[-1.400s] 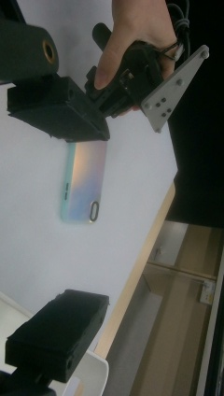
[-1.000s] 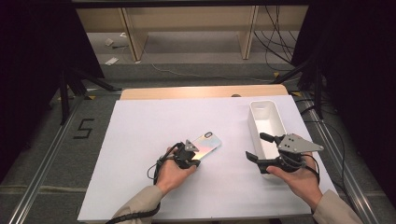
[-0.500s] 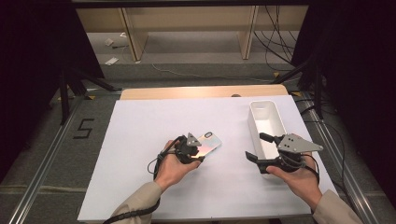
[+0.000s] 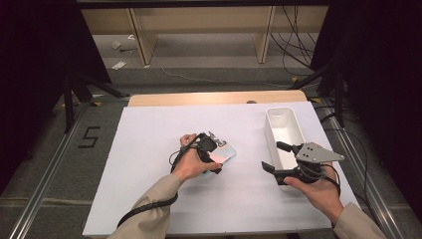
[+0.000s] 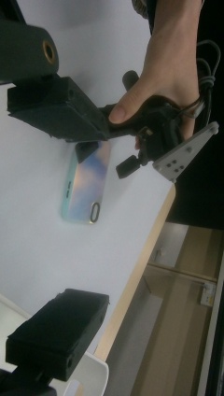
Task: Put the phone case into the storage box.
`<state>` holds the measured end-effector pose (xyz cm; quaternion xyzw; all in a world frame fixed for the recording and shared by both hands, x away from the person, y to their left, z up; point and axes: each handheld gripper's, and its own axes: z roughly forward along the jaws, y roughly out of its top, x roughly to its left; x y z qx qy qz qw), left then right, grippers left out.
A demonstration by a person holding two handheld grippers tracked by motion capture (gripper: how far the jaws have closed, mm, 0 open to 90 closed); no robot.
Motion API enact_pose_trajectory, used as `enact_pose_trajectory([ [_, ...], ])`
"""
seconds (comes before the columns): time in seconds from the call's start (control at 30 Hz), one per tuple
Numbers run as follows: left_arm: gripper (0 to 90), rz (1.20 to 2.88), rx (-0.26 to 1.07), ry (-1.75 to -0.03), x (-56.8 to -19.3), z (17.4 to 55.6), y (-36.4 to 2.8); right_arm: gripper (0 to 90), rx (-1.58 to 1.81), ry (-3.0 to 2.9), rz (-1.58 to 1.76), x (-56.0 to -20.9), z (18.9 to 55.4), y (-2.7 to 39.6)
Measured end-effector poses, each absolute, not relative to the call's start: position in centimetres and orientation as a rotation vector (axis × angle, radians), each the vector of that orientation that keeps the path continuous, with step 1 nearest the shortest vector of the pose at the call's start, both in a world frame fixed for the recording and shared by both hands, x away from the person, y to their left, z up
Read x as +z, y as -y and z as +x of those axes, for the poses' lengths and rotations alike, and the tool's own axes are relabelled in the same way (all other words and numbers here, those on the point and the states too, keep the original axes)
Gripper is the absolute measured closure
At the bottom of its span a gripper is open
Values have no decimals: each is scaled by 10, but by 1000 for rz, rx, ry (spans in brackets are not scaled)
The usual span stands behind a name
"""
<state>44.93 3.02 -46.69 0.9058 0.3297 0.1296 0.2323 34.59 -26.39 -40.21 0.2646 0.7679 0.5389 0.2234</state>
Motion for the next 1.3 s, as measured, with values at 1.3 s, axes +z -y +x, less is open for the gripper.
enact_pose_trajectory([
  [1.3,132,2594,166,-866,-473,470,-30,181,1487,-2130,720,-403,347,263],
])
